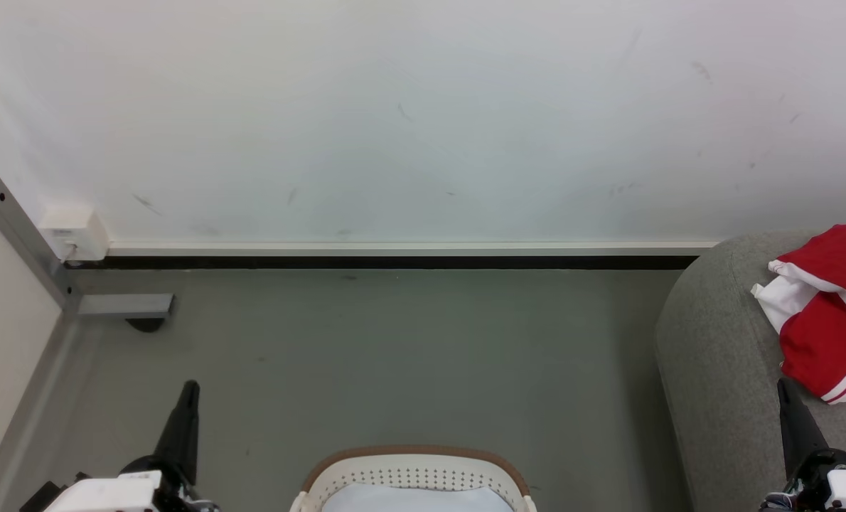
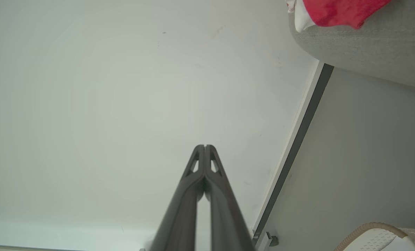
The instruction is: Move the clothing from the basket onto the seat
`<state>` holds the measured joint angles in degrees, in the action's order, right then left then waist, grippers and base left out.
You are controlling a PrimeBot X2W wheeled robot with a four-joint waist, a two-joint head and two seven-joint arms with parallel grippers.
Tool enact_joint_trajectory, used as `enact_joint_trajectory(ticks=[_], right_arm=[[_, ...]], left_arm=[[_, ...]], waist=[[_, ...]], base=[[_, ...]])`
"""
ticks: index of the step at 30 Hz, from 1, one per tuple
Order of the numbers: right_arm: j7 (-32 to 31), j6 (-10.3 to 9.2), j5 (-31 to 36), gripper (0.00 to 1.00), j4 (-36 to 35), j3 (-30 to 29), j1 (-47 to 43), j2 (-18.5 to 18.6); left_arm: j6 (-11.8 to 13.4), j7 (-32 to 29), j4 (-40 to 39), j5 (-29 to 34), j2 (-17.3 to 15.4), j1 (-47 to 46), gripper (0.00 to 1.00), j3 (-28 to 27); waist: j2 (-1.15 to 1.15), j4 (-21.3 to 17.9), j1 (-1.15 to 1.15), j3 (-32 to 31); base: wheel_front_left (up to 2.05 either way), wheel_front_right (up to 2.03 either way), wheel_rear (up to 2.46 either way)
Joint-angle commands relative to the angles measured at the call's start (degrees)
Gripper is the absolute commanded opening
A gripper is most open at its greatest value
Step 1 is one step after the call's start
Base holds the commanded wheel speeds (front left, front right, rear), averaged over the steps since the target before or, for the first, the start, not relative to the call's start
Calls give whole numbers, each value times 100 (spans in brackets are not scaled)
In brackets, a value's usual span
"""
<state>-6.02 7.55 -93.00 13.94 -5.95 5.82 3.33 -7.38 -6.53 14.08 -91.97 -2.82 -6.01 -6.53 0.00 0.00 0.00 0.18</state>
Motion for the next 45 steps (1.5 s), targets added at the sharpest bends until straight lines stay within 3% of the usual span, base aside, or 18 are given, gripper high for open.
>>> enact_joint_trajectory(ticks=[1, 45], right_arm=[[-23, -12, 19, 0, 13, -19, 64, -7], [-42, -12, 53, 0, 15, -52, 68, -28]], left_arm=[[-25, -23, 2, -79, -10, -48, 0, -13], [-25, -21, 1, -81, -11, -48, 0, -12]], waist=[[0, 0, 0, 0], [0, 0, 0, 0]], base=[[0, 0, 0], [0, 0, 0]])
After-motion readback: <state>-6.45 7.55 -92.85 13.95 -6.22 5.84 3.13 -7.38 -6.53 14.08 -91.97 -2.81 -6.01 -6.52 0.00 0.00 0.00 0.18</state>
